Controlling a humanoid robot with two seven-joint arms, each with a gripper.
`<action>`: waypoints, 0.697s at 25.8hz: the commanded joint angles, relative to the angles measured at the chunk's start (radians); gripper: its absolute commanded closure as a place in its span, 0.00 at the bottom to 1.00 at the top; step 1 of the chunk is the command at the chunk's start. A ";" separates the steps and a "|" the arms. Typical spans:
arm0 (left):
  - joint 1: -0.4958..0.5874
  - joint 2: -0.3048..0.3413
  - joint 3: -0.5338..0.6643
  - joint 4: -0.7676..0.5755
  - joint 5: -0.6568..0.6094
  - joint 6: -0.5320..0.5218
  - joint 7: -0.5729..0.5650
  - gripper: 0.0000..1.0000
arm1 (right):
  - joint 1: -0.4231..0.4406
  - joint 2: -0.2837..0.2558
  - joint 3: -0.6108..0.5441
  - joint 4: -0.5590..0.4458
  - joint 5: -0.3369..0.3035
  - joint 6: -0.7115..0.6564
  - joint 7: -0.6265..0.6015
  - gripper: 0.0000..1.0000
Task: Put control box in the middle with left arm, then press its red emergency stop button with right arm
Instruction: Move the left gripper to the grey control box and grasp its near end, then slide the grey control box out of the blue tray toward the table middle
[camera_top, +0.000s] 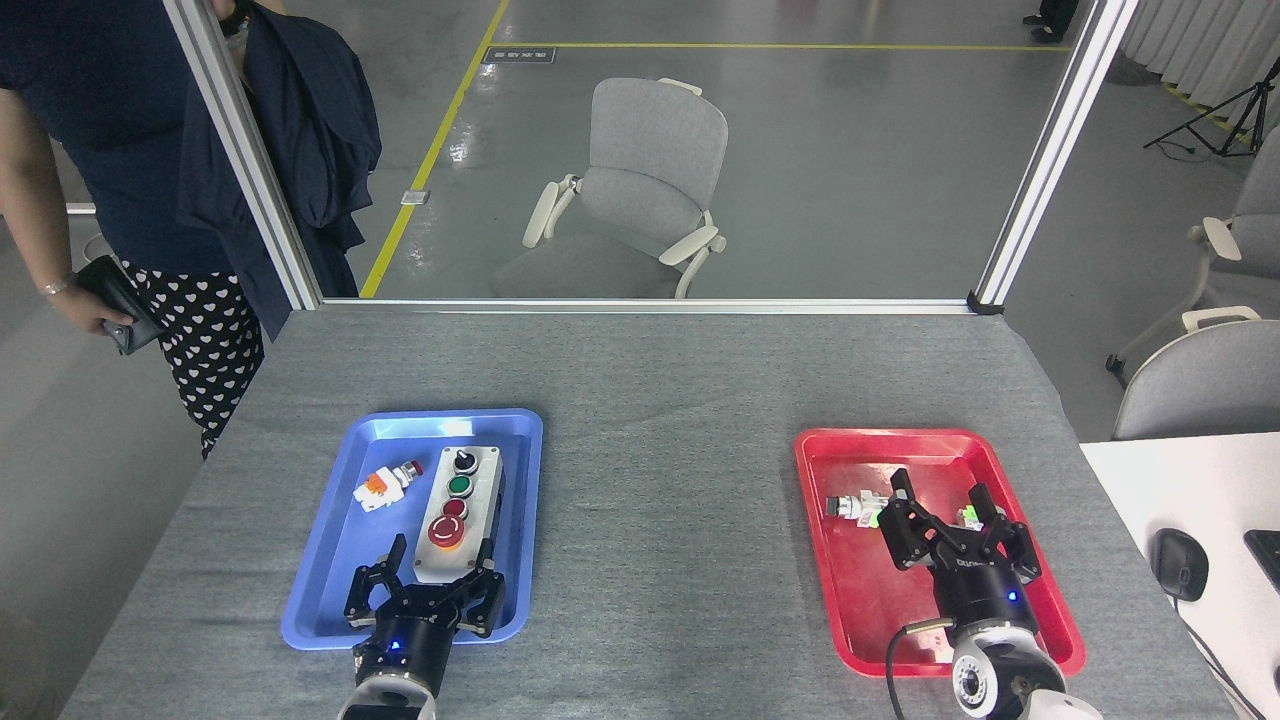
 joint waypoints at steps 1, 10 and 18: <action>-0.018 -0.001 0.000 0.040 0.000 0.001 0.012 0.03 | 0.000 0.000 0.000 0.000 -0.001 0.000 0.000 0.00; -0.076 -0.023 0.000 0.172 0.002 0.001 0.040 0.03 | 0.000 0.002 0.000 0.000 -0.001 0.002 0.000 0.00; -0.111 -0.041 0.001 0.259 0.017 0.004 0.063 0.12 | -0.002 0.003 0.000 0.000 0.001 0.000 0.000 0.00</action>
